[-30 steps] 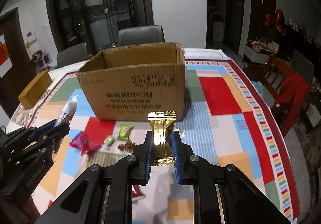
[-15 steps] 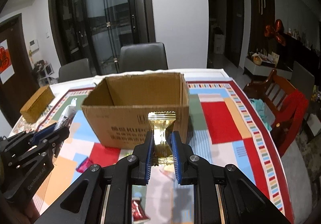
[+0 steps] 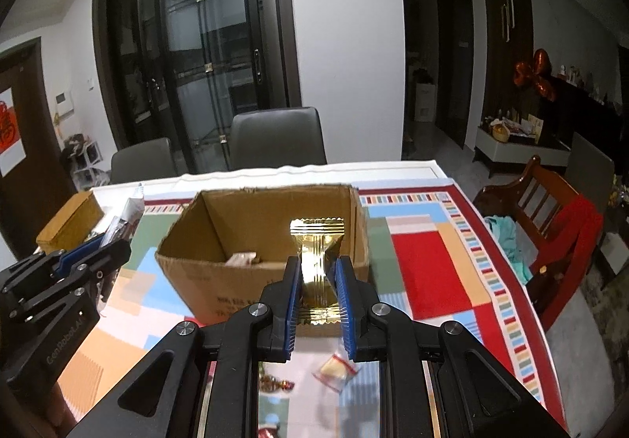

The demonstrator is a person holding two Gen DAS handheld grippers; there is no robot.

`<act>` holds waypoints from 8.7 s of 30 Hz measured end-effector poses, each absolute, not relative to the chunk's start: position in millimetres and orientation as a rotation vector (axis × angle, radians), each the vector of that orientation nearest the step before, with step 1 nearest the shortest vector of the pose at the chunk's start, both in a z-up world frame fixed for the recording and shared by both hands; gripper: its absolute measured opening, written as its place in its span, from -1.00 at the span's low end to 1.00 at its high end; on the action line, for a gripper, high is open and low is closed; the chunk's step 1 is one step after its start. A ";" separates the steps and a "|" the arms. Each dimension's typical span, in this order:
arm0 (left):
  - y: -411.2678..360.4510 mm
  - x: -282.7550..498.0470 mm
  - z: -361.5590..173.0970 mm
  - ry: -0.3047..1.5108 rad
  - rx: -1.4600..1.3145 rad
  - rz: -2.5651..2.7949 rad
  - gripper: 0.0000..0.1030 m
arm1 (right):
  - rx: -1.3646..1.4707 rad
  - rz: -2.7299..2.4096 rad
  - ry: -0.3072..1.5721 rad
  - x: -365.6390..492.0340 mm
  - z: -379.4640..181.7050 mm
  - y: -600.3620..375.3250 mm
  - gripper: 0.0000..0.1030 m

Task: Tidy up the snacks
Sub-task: 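Lift both held snacks and carry them over the open cardboard box, then open both tools to drop the snacks into the box, then withdraw both open tools from the box back toward the remaining snacks, then close the left tool on the pink-red pastry while the right tool grasps the twisted brown candy, then lift both held snacks and carry them over the cardboard box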

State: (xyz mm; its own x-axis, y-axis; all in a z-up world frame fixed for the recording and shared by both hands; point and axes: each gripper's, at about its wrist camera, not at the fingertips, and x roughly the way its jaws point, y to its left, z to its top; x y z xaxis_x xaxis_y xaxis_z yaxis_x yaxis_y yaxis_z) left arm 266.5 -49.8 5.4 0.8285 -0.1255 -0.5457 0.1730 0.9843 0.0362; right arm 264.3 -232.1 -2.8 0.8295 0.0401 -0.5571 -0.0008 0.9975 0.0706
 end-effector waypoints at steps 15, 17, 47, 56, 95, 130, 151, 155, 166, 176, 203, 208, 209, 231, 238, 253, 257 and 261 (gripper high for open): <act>-55.0 304.7 7.9 0.554 0.088 -0.130 -0.64 | 0.090 0.002 0.553 302.1 10.2 -233.9 -0.62; -54.6 309.9 7.0 0.554 0.083 -0.118 -0.64 | 0.092 0.000 0.558 306.6 8.3 -231.9 -0.62; -48.2 365.9 -14.6 0.621 0.060 -0.100 -0.62 | 0.055 -0.011 0.639 366.9 -11.7 -211.8 -0.61; -50.2 362.0 -12.6 0.604 0.071 -0.083 -0.04 | 0.029 -0.027 0.631 367.7 -9.9 -210.4 -0.04; -22.2 308.0 14.1 0.527 0.048 -0.032 0.60 | 0.018 -0.064 0.533 312.0 17.7 -208.8 0.47; 2.4 261.9 -19.9 0.551 0.084 0.000 0.95 | 0.013 -0.035 0.586 269.8 -12.8 -188.6 0.53; 8.3 242.4 -57.4 0.613 0.108 -0.019 0.95 | -0.004 -0.015 0.663 257.8 -48.3 -178.8 0.53; 8.1 238.5 -64.7 0.627 0.114 -0.026 0.95 | -0.005 -0.010 0.681 255.8 -57.4 -176.8 0.53; 6.6 233.2 -95.3 0.683 0.130 -0.068 0.95 | -0.023 0.001 0.735 248.8 -84.5 -169.4 0.53; 4.0 235.1 -121.1 0.748 0.137 -0.115 0.95 | -0.034 0.006 0.803 250.0 -112.3 -165.2 0.53; -0.3 262.7 -179.3 0.896 0.155 -0.153 0.90 | -0.040 0.035 0.977 277.9 -171.7 -152.6 0.53; -1.0 265.6 -186.9 0.917 0.152 -0.157 0.86 | -0.033 0.039 1.006 283.0 -184.0 -149.6 0.53; -1.4 266.0 -187.6 0.921 0.150 -0.159 0.85 | -0.032 0.039 1.011 284.3 -186.4 -148.3 0.53; -0.8 266.2 -188.8 0.938 0.118 -0.129 -0.01 | -0.007 0.032 1.037 299.6 -202.1 -161.3 -0.18; -2.2 261.6 -184.0 0.935 0.125 -0.128 -0.09 | 0.010 0.035 1.037 299.1 -199.7 -173.7 -0.35; -2.1 254.9 -155.7 0.879 0.115 -0.113 -0.09 | 0.040 0.043 0.974 273.6 -163.1 -190.3 -0.35; -2.4 252.6 -146.3 0.861 0.115 -0.111 -0.09 | 0.044 0.047 0.950 268.3 -149.4 -193.5 -0.35; -3.2 250.8 -137.7 0.848 0.113 -0.106 -0.09 | 0.046 0.050 0.929 266.5 -134.0 -192.9 -0.35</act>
